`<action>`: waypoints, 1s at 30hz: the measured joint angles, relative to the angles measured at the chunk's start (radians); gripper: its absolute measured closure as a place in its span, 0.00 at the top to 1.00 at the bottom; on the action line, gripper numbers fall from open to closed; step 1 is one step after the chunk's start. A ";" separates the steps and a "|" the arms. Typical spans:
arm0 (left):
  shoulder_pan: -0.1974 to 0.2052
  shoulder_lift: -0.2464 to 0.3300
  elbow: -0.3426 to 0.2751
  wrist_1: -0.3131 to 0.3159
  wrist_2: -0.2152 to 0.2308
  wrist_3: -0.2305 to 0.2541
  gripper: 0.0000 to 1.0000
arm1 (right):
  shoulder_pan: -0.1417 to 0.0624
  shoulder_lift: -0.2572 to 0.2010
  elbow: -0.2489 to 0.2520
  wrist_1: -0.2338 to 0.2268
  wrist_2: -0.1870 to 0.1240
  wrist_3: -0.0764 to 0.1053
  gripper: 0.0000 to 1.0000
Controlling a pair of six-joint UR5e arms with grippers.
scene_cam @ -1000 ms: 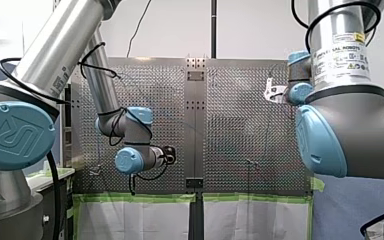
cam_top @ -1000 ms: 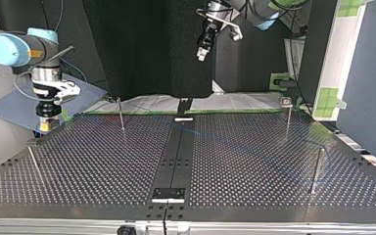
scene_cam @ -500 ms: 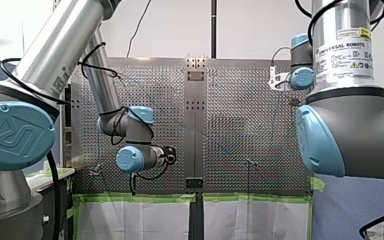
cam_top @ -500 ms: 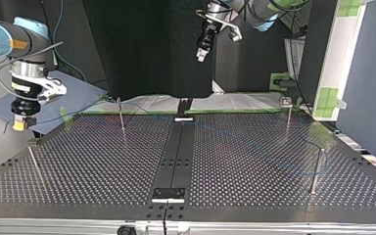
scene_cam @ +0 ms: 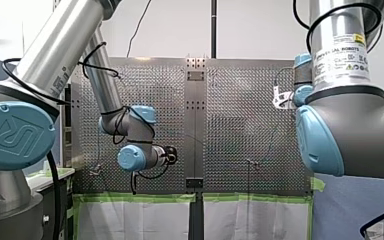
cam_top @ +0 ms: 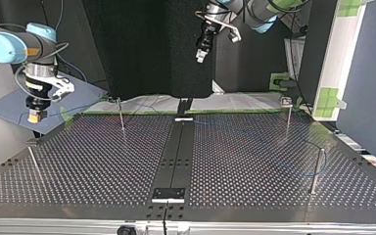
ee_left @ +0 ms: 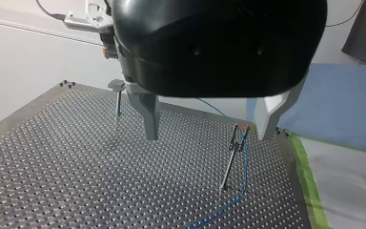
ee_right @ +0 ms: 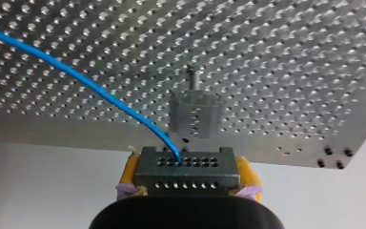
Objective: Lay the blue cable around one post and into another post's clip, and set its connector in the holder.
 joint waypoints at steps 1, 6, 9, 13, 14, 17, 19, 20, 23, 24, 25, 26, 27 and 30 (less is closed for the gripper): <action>0.000 0.000 0.000 -0.001 0.000 0.000 1.00 | -0.004 0.008 0.000 -0.008 -0.006 0.006 0.00; -0.001 0.000 0.001 -0.006 0.000 0.001 1.00 | -0.028 0.031 -0.017 -0.041 -0.047 0.042 0.00; -0.001 0.000 0.001 -0.008 -0.001 0.001 1.00 | -0.040 0.035 -0.040 -0.034 -0.075 0.057 0.00; 0.000 0.000 0.001 -0.009 -0.001 0.000 1.00 | -0.052 0.049 -0.073 -0.008 -0.110 0.064 0.00; 0.001 0.000 0.001 -0.009 -0.001 0.000 1.00 | -0.054 0.053 -0.080 -0.001 -0.118 0.065 0.00; 0.001 0.000 0.001 -0.010 -0.002 -0.001 1.00 | -0.062 0.072 -0.105 0.024 -0.143 0.066 0.00; 0.001 0.000 0.001 -0.012 -0.003 -0.002 1.00 | -0.066 0.089 -0.124 0.041 -0.162 0.066 0.00; 0.002 0.000 0.001 -0.013 -0.003 -0.002 1.00 | -0.068 0.097 -0.132 0.047 -0.170 0.066 0.00; 0.002 0.000 0.001 -0.014 -0.004 -0.002 1.00 | -0.072 0.120 -0.157 0.058 -0.195 0.066 0.00; 0.002 0.000 0.001 -0.014 -0.004 -0.002 1.00 | -0.073 0.128 -0.167 0.062 -0.205 0.065 0.00; 0.002 0.000 0.002 -0.014 -0.004 -0.002 1.00 | -0.074 0.134 -0.175 0.067 -0.213 0.064 0.00; 0.002 0.000 0.002 -0.014 -0.004 -0.002 1.00 | -0.075 0.140 -0.183 0.074 -0.221 0.062 0.00; 0.002 0.000 0.003 -0.014 -0.005 -0.002 1.00 | -0.076 0.146 -0.195 0.083 -0.232 0.059 0.00; 0.002 0.000 0.005 -0.015 -0.005 -0.002 1.00 | -0.077 0.152 -0.220 0.092 -0.250 0.054 0.00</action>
